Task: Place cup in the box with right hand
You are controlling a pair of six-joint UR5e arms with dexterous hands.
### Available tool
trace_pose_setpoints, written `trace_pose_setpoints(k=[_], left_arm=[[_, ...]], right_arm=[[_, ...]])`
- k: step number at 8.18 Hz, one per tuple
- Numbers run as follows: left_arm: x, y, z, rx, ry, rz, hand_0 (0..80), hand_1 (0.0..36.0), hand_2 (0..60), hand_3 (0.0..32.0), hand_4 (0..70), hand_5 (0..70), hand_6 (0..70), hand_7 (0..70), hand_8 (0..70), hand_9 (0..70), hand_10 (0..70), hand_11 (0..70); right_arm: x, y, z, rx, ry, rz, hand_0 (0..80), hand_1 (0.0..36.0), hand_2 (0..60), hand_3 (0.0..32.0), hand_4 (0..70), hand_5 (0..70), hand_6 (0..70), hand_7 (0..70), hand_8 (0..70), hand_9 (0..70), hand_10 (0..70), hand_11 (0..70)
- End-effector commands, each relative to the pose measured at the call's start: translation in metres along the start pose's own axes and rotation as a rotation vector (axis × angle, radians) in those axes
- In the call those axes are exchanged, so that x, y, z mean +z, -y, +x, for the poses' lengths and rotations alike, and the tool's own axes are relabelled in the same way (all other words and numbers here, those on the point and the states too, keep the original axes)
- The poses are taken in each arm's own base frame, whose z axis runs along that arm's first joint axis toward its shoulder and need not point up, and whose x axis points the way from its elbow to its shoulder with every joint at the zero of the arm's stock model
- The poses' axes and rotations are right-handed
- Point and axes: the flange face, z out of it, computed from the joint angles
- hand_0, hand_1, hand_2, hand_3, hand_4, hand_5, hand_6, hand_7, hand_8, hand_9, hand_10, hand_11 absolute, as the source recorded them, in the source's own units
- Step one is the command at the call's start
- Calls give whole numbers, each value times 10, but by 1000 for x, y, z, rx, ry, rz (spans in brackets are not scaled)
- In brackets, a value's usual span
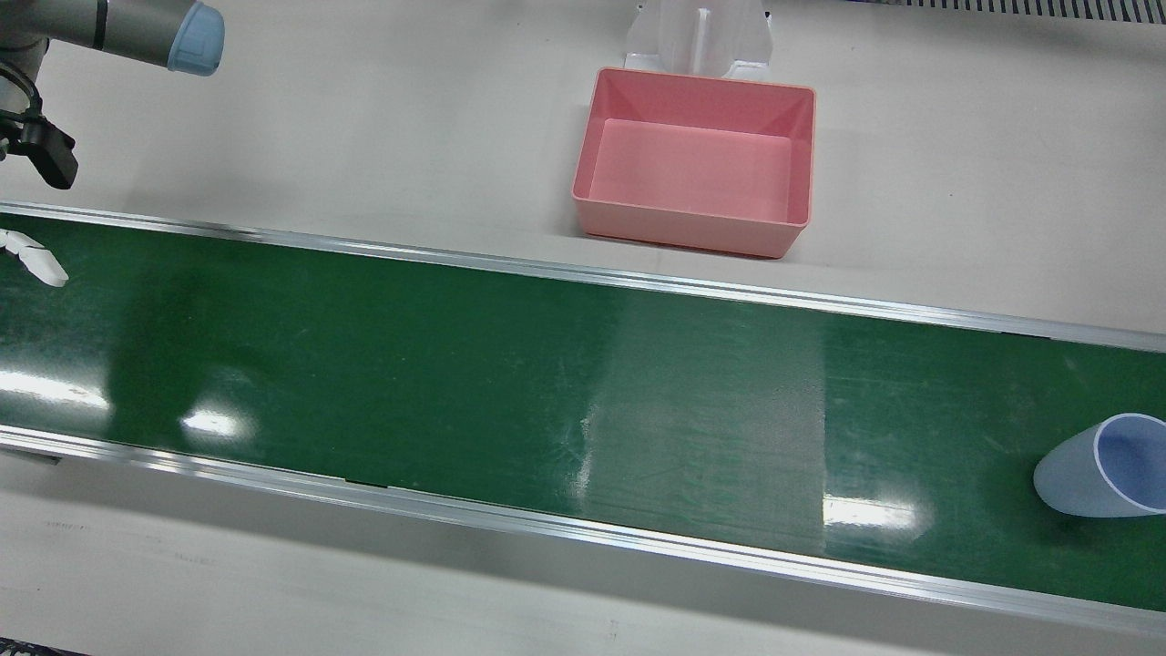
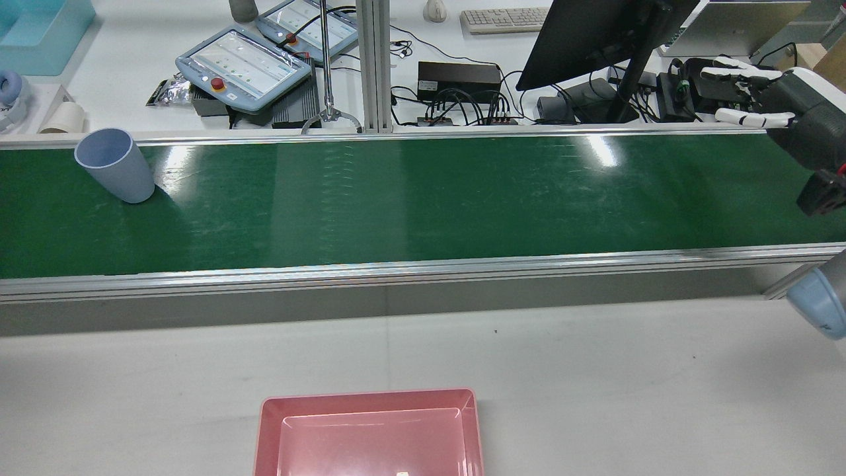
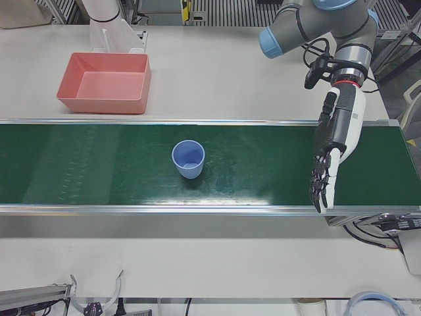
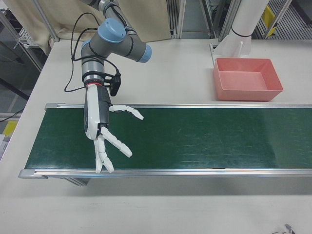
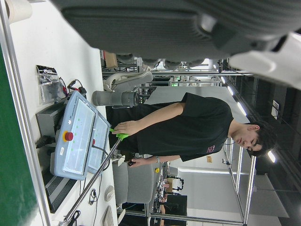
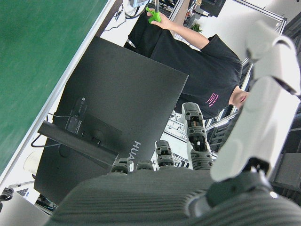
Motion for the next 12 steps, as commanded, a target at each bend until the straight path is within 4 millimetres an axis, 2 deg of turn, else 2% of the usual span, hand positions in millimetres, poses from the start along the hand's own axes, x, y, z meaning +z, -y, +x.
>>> trace_pose_setpoints(k=[1, 2, 3, 4, 5, 6, 7, 8, 9, 10, 11, 12], left_arm=[[0, 0, 0, 0, -1, 0, 0, 0, 0, 0, 0, 0, 0, 0, 0, 0, 0, 0], [0, 0, 0, 0, -1, 0, 0, 0, 0, 0, 0, 0, 0, 0, 0, 0, 0, 0], [0, 0, 0, 0, -1, 0, 0, 0, 0, 0, 0, 0, 0, 0, 0, 0, 0, 0], [-1, 1, 0, 0, 1, 2, 0, 0, 0, 0, 0, 0, 0, 0, 0, 0, 0, 0], [-1, 1, 0, 0, -1, 2, 0, 0, 0, 0, 0, 0, 0, 0, 0, 0, 0, 0], [0, 0, 0, 0, -1, 0, 0, 0, 0, 0, 0, 0, 0, 0, 0, 0, 0, 0], [0, 0, 0, 0, -1, 0, 0, 0, 0, 0, 0, 0, 0, 0, 0, 0, 0, 0], [0, 0, 0, 0, -1, 0, 0, 0, 0, 0, 0, 0, 0, 0, 0, 0, 0, 0], [0, 0, 0, 0, -1, 0, 0, 0, 0, 0, 0, 0, 0, 0, 0, 0, 0, 0], [0, 0, 0, 0, -1, 0, 0, 0, 0, 0, 0, 0, 0, 0, 0, 0, 0, 0], [0, 0, 0, 0, 1, 0, 0, 0, 0, 0, 0, 0, 0, 0, 0, 0, 0, 0], [0, 0, 0, 0, 1, 0, 0, 0, 0, 0, 0, 0, 0, 0, 0, 0, 0, 0]], right_arm=[[2, -5, 5, 1, -9, -9, 467, 134, 169, 0, 124, 38, 40, 157, 0, 17, 16, 39], [2, -7, 11, 4, -19, -13, 469, 121, 128, 0, 126, 38, 37, 152, 0, 16, 15, 38], [0, -6, 13, 8, -24, -10, 424, 115, 211, 0, 92, 29, 34, 147, 0, 18, 15, 34], [0, -4, 13, 10, -24, -7, 455, 70, 62, 0, 150, 26, 34, 144, 0, 18, 15, 34], [-1, -4, 12, 10, -24, -7, 421, 97, 180, 0, 112, 26, 33, 142, 0, 17, 13, 31], [-1, -4, 13, 10, -25, -8, 429, 88, 148, 0, 126, 26, 33, 139, 0, 17, 13, 30], [-1, -4, 14, 11, -27, -8, 427, 89, 156, 0, 131, 26, 34, 144, 0, 18, 13, 30], [-1, -5, 15, 5, -29, -10, 438, 79, 118, 0, 140, 26, 33, 146, 0, 19, 14, 31], [-1, -6, 21, -2, -40, -11, 435, 89, 140, 0, 118, 27, 32, 141, 0, 18, 15, 33], [-2, -5, 20, -31, -37, -11, 458, 73, 47, 8, 120, 29, 29, 133, 0, 16, 16, 35], [-4, -3, 24, -71, -43, -11, 437, 98, 126, 18, 72, 31, 27, 119, 0, 15, 16, 37], [-3, -3, 29, -104, -51, -14, 442, 87, 89, 32, 70, 31, 24, 105, 0, 16, 20, 42]])
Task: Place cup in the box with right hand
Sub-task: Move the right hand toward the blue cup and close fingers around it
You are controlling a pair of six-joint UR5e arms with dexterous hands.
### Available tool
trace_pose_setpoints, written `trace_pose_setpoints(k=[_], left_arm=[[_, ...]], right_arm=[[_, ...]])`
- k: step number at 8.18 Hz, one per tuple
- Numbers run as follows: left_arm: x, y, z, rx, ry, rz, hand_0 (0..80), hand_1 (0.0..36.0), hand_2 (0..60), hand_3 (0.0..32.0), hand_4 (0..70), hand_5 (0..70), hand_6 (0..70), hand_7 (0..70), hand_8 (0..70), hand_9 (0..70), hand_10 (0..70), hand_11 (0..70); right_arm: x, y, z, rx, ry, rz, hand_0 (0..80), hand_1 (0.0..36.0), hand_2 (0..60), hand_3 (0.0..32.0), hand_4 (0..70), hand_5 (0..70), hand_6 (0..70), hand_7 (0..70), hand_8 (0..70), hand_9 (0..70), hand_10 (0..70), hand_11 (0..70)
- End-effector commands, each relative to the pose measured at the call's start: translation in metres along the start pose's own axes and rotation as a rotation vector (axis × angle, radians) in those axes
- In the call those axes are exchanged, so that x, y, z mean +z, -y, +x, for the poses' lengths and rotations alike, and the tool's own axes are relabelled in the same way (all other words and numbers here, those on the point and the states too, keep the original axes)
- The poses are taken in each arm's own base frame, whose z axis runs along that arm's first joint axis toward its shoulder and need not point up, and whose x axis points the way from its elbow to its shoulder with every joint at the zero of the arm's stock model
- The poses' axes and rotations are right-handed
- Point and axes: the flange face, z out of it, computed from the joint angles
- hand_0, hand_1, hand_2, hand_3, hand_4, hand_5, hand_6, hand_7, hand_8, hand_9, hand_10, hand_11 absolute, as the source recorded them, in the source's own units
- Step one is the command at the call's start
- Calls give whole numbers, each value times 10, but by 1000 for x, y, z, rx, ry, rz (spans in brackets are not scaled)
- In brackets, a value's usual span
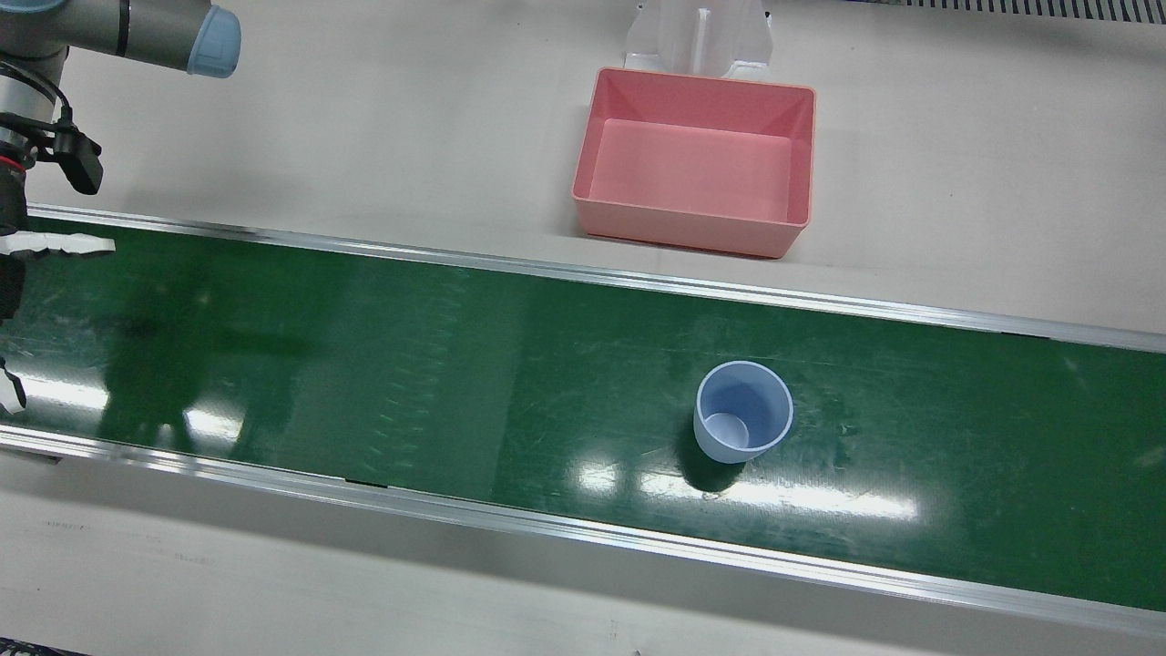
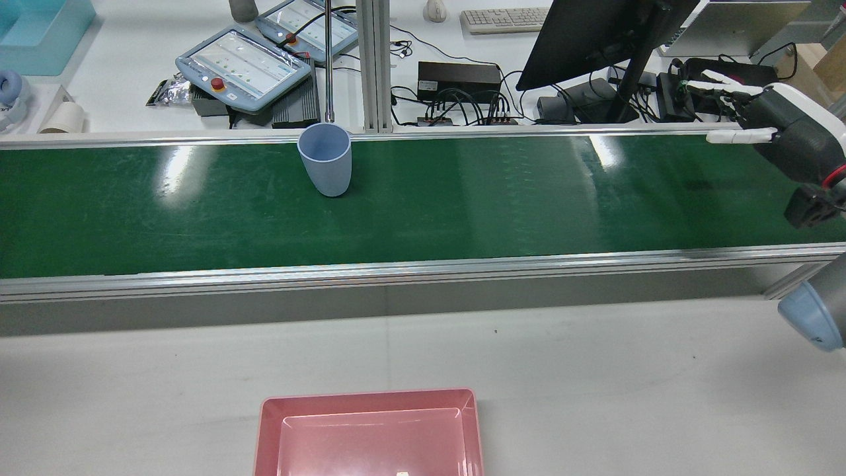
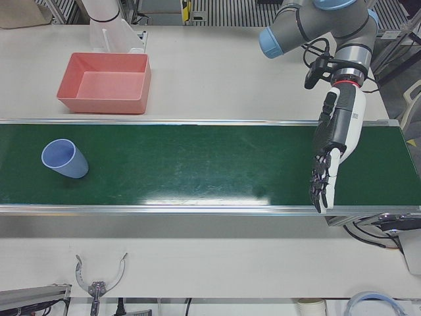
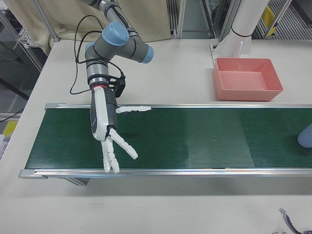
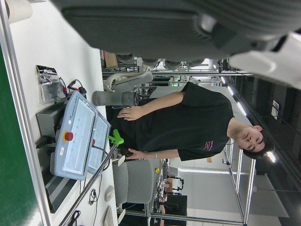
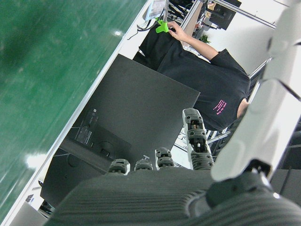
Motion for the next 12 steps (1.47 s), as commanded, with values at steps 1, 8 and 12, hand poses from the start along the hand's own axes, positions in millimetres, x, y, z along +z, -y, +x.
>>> trace_pose_setpoints(k=[1, 8, 12], left_arm=[[-1, 1, 0, 0, -1, 1, 0, 0, 0, 0, 0, 0, 0, 0, 0, 0, 0, 0], [-1, 1, 0, 0, -1, 1, 0, 0, 0, 0, 0, 0, 0, 0, 0, 0, 0, 0], [-1, 1, 0, 0, -1, 1, 0, 0, 0, 0, 0, 0, 0, 0, 0, 0, 0, 0]], right_arm=[[3, 2, 16, -68, -25, -3, 415, 112, 204, 26, 41, 31, 23, 97, 0, 17, 21, 43], [1, -5, 19, -107, -22, -37, 455, 92, 78, 38, 57, 35, 23, 96, 0, 10, 17, 38], [-4, -4, 34, -95, -48, -41, 427, 119, 204, 30, 45, 34, 23, 96, 0, 14, 18, 41]])
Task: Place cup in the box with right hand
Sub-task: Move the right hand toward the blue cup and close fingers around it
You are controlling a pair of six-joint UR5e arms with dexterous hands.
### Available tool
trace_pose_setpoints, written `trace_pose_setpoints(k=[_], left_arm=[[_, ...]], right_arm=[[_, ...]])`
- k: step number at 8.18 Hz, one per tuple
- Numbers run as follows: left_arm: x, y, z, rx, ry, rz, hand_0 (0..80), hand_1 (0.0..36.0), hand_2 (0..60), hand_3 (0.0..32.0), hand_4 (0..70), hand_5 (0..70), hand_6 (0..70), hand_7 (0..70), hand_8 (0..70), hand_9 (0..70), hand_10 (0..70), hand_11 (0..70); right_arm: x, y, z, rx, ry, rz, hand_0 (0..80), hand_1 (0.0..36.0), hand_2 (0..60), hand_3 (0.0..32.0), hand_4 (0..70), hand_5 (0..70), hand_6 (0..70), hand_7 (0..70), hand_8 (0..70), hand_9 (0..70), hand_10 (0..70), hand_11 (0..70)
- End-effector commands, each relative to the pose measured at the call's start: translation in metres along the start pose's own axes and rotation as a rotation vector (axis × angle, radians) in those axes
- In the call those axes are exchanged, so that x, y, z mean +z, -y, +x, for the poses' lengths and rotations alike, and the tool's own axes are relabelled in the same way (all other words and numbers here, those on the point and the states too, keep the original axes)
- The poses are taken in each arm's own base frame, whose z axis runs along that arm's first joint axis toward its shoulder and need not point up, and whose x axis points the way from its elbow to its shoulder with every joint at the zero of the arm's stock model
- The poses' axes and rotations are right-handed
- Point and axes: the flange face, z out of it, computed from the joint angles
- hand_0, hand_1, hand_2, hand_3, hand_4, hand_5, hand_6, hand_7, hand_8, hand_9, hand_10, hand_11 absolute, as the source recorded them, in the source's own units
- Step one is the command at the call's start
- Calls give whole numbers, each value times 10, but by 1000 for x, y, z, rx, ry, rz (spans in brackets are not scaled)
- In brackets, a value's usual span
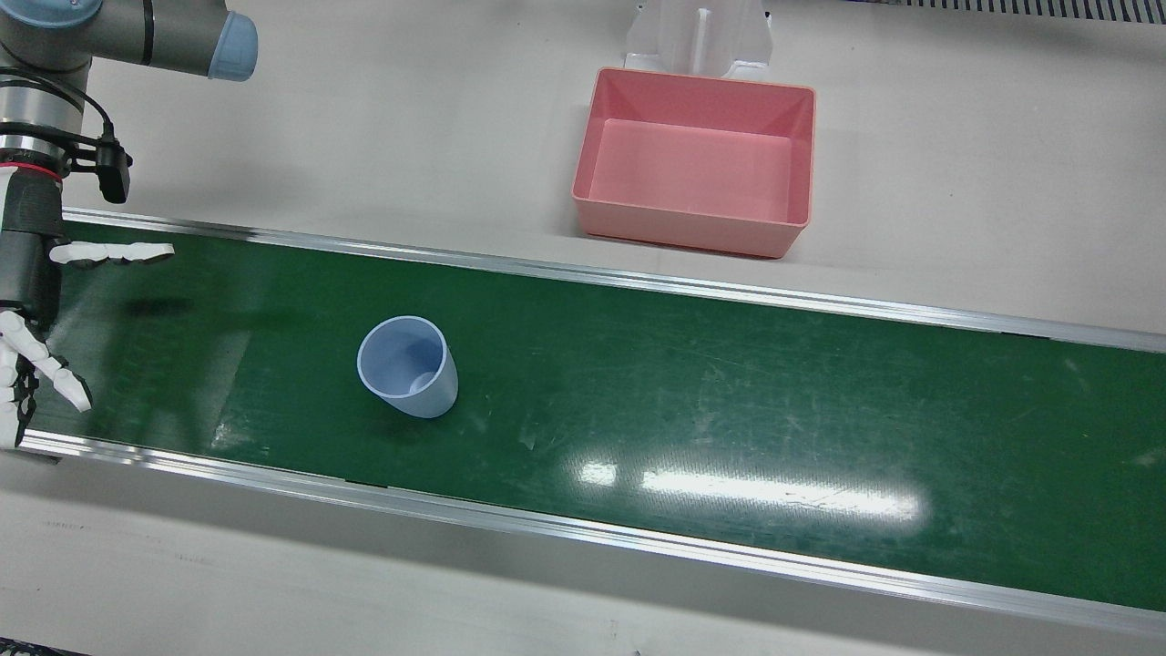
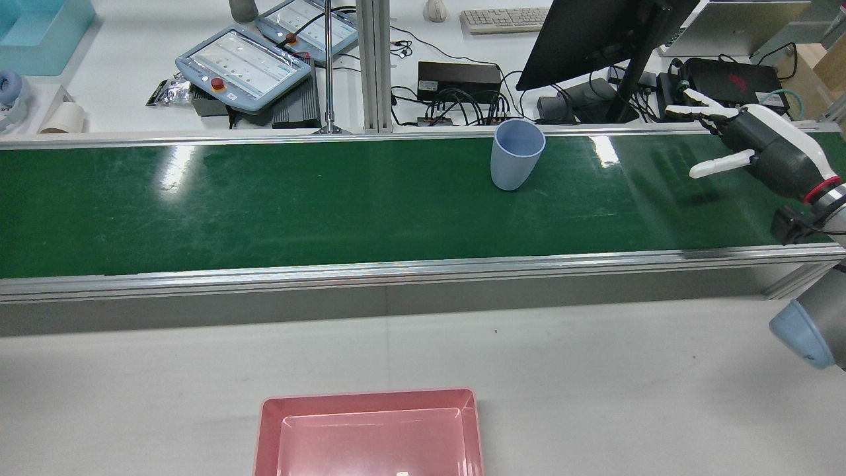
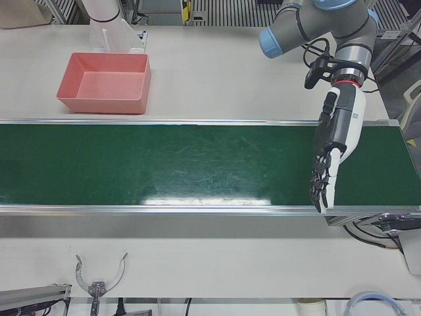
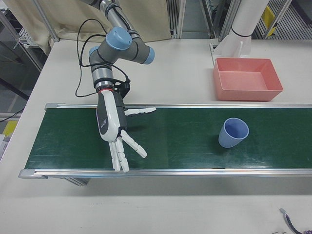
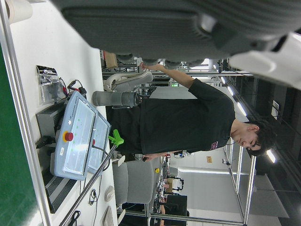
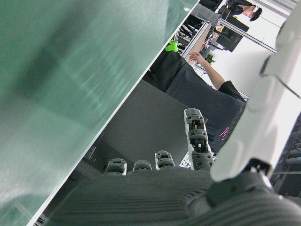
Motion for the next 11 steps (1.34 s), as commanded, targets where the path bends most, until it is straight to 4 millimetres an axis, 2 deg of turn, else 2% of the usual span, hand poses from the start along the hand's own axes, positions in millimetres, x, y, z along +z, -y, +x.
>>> trace_pose_setpoints(k=[1, 3, 4, 5, 6, 7, 8, 10, 11], left_arm=[[0, 0, 0, 0, 2, 0, 0, 0, 0, 0, 0, 0, 0, 0, 0, 0, 0, 0], [0, 0, 0, 0, 0, 0, 0, 0, 0, 0, 0, 0, 0, 0, 0, 0, 0, 0], [0, 0, 0, 0, 0, 0, 0, 0, 0, 0, 0, 0, 0, 0, 0, 0, 0, 0], [0, 0, 0, 0, 0, 1, 0, 0, 0, 0, 0, 0, 0, 0, 0, 0, 0, 0], [0, 0, 0, 0, 0, 0, 0, 0, 0, 0, 0, 0, 0, 0, 0, 0, 0, 0], [0, 0, 0, 0, 0, 1, 0, 0, 0, 0, 0, 0, 0, 0, 0, 0, 0, 0], [0, 0, 0, 0, 0, 0, 0, 0, 0, 0, 0, 0, 0, 0, 0, 0, 0, 0], [0, 0, 0, 0, 0, 0, 0, 0, 0, 0, 0, 0, 0, 0, 0, 0, 0, 0], [0, 0, 0, 0, 0, 1, 0, 0, 0, 0, 0, 0, 0, 0, 0, 0, 0, 0]], right_arm=[[-2, -2, 7, 5, -12, -4, 441, 99, 137, 30, 59, 33, 23, 95, 0, 14, 18, 40], [-1, -3, 10, 5, -18, -6, 442, 99, 138, 28, 64, 33, 24, 98, 0, 15, 18, 40], [-1, -5, 12, 5, -22, -9, 434, 109, 173, 28, 57, 33, 24, 102, 0, 16, 18, 40], [-1, -6, 15, 6, -28, -11, 449, 89, 100, 26, 70, 33, 24, 100, 0, 16, 18, 40], [-1, -7, 16, 6, -31, -12, 449, 89, 100, 26, 74, 33, 24, 102, 0, 16, 18, 40], [-1, -8, 18, 5, -33, -14, 459, 82, 68, 24, 89, 33, 25, 106, 0, 18, 19, 41], [0, -10, 20, 6, -35, -17, 443, 100, 142, 18, 76, 33, 26, 108, 0, 19, 19, 41], [1, -5, 23, 5, -41, -8, 438, 97, 162, 0, 104, 31, 32, 127, 0, 28, 21, 42], [1, -1, 18, 4, -19, 8, 452, 82, 116, 0, 164, 29, 42, 156, 0, 27, 25, 48]])
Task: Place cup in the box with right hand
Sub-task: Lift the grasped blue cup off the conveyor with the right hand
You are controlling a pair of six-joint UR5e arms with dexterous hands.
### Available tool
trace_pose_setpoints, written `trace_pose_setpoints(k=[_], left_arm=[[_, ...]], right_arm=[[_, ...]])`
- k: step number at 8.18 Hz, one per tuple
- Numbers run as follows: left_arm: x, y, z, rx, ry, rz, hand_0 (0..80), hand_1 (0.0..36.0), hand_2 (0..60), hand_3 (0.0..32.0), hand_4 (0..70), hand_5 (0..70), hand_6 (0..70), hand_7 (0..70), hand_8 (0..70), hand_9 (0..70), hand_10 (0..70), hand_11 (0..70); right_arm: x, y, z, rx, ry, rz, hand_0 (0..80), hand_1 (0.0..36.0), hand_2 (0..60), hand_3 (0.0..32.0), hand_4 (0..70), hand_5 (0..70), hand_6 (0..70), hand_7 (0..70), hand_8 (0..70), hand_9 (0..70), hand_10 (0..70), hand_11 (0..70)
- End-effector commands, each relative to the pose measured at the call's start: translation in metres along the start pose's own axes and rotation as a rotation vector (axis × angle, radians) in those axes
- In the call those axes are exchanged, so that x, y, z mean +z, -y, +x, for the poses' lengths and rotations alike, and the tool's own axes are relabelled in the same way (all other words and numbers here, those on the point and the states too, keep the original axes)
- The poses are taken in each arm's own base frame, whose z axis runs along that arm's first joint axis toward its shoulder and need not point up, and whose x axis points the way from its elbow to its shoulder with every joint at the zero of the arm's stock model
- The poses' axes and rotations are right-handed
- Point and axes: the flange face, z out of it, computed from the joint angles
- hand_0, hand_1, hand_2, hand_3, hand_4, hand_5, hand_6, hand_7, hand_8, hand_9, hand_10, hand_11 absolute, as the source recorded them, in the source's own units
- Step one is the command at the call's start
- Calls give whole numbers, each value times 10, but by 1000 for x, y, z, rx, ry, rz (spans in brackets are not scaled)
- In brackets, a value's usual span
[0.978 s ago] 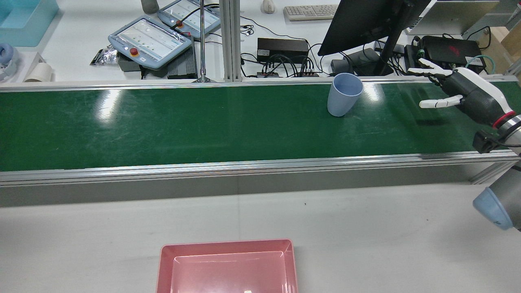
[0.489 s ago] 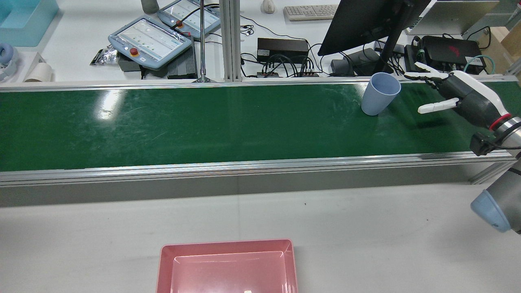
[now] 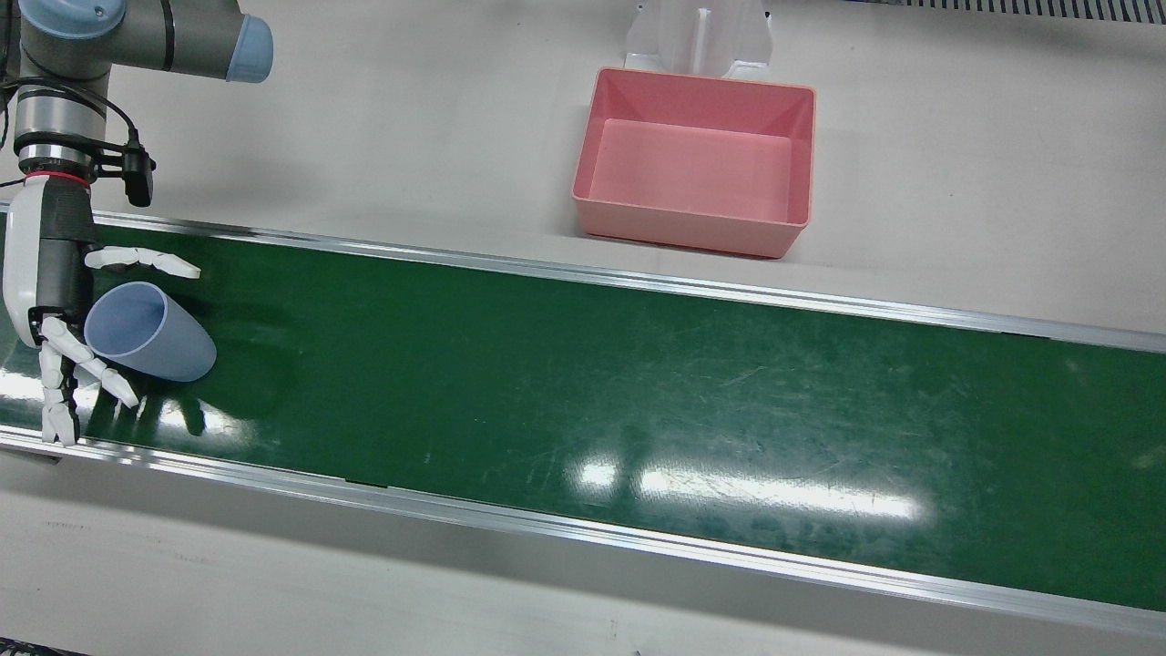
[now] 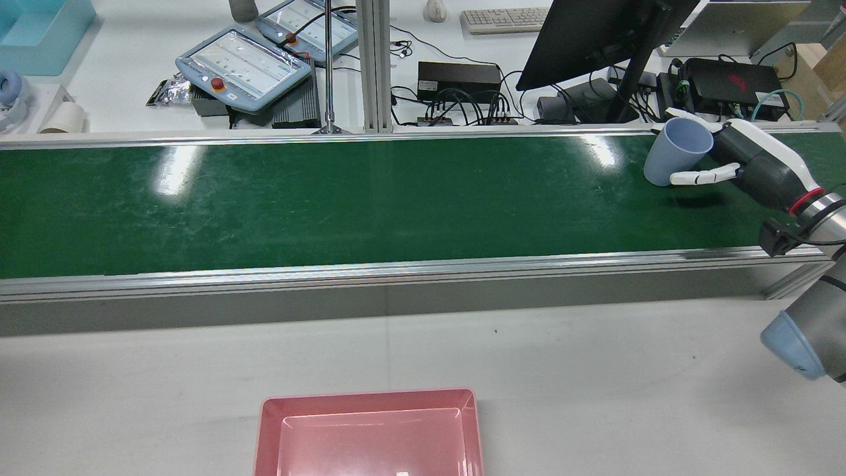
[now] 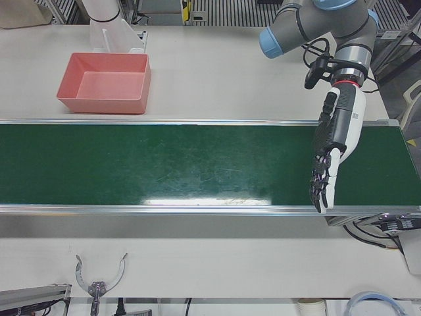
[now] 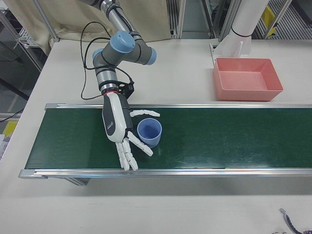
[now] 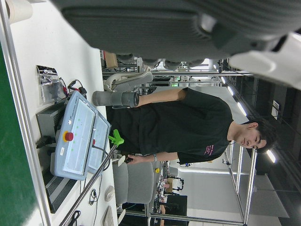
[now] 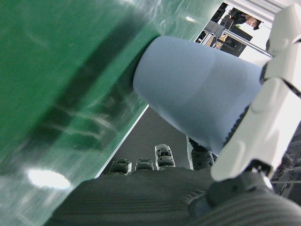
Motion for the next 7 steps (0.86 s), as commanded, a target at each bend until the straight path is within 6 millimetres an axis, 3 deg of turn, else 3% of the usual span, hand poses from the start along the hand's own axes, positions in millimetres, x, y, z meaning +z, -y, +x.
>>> trace_pose_setpoints(k=[1, 2, 3, 4, 5, 7], left_arm=[[0, 0, 0, 0, -1, -1, 0, 0, 0, 0, 0, 0, 0, 0, 0, 0, 0, 0], [0, 0, 0, 0, -1, -1, 0, 0, 0, 0, 0, 0, 0, 0, 0, 0, 0, 0], [0, 0, 0, 0, -1, -1, 0, 0, 0, 0, 0, 0, 0, 0, 0, 0, 0, 0], [0, 0, 0, 0, -1, 1, 0, 0, 0, 0, 0, 0, 0, 0, 0, 0, 0, 0], [0, 0, 0, 0, -1, 1, 0, 0, 0, 0, 0, 0, 0, 0, 0, 0, 0, 0], [0, 0, 0, 0, -1, 1, 0, 0, 0, 0, 0, 0, 0, 0, 0, 0, 0, 0]], right_arm=[[-5, 15, -9, 16, 79, 72, 430, 73, 170, 0, 215, 47, 169, 700, 176, 364, 114, 173], [-9, 19, -10, 56, 105, 93, 335, 91, 432, 0, 292, 85, 364, 700, 479, 700, 317, 454], [-7, 19, -13, 64, 123, 100, 403, 136, 600, 0, 406, 118, 401, 700, 592, 700, 439, 618], [-8, 21, -28, 85, 157, 106, 375, 178, 600, 0, 375, 127, 409, 700, 609, 700, 468, 661], [-9, 12, -54, 124, 207, 82, 437, 149, 600, 0, 389, 120, 397, 700, 572, 700, 424, 597], [-19, -47, -110, 142, 295, -22, 449, 152, 552, 0, 392, 107, 379, 700, 516, 700, 352, 502]])
